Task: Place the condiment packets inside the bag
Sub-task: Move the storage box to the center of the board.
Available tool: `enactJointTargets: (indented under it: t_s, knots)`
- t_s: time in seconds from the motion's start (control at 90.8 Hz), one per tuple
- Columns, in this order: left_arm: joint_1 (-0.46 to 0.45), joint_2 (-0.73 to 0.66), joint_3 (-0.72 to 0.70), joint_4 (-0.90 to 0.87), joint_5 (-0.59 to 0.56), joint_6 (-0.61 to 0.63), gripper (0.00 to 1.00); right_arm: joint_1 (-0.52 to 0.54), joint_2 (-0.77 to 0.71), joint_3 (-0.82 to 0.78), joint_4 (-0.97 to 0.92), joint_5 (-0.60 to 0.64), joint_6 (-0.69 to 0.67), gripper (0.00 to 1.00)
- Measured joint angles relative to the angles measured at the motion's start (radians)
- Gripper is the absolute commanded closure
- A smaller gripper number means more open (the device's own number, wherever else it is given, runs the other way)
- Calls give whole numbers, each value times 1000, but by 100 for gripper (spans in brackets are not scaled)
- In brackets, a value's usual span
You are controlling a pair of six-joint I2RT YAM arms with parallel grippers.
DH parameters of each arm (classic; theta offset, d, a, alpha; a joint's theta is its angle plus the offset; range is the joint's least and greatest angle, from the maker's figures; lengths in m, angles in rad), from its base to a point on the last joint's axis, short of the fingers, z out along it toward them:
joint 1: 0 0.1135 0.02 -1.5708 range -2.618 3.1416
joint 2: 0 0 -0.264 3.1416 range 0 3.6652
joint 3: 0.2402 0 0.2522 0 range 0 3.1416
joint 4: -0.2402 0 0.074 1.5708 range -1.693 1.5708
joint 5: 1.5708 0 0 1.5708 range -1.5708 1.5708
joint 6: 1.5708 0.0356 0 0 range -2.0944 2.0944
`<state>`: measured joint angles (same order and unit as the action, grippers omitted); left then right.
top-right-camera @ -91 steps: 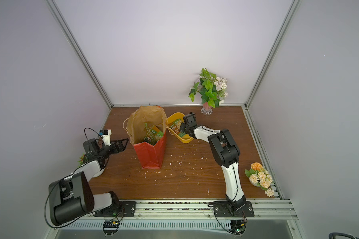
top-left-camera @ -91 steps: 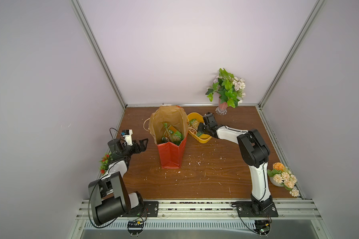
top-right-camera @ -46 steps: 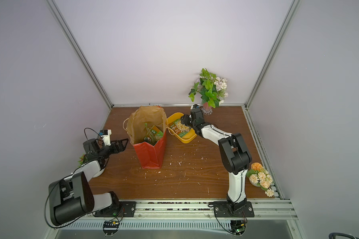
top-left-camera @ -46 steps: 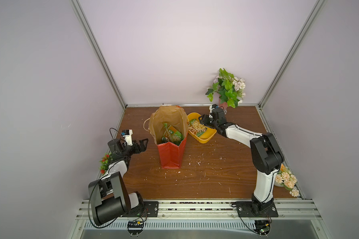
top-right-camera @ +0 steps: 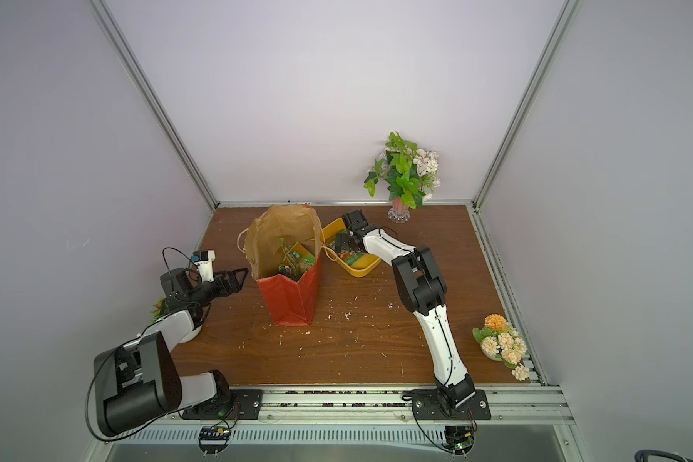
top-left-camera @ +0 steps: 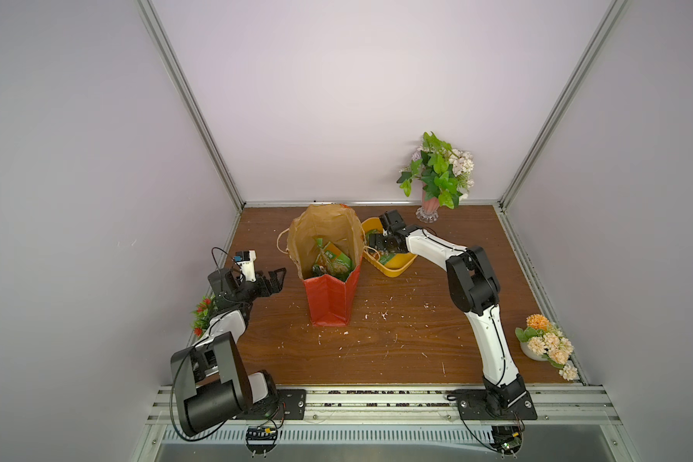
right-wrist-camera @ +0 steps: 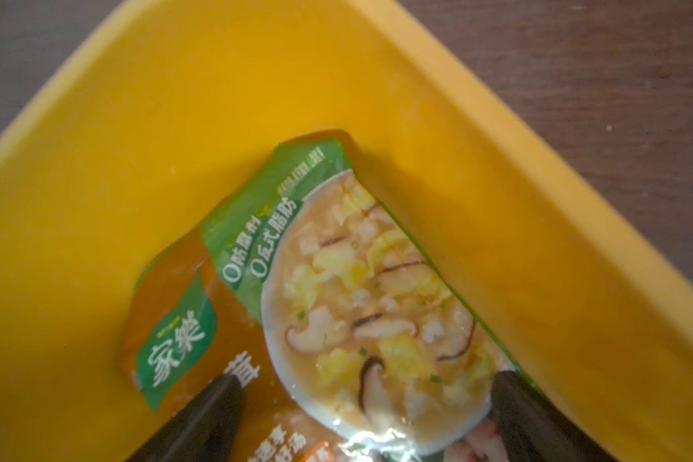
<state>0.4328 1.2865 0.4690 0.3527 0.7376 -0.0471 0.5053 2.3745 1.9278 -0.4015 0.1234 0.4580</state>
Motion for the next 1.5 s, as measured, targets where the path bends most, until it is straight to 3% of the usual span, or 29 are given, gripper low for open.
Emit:
enactJointTargets:
  t_s: [0.176,0.231,0.341,0.385,0.716,0.969,1.156,1.299,1.497]
  knots:
    - [0,0,0,0,0,0,1,7,98,154,-77,64,-24,2]
    - [0,0,0,0,0,0,1,7,98,149,-78,72,-22,13]
    - [0,0,0,0,0,0,1,6,62,51,-6,94,-12,51]
    - [0,0,0,0,0,0,1,4,29,-14,37,100,-10,60]
    - [0,0,0,0,0,0,1,-16,-229,-484,287,39,70,100]
    - [0,13,0,-1,9,3,1,-15,-536,-998,563,-44,207,100]
    - [0,49,10,-20,42,24,1,-14,-717,-1261,724,-131,299,100]
    - [0,72,38,-63,67,51,1,-25,-745,-1292,756,-224,310,100]
    - [0,70,69,-127,108,111,1,-88,-745,-1177,751,-374,298,100]
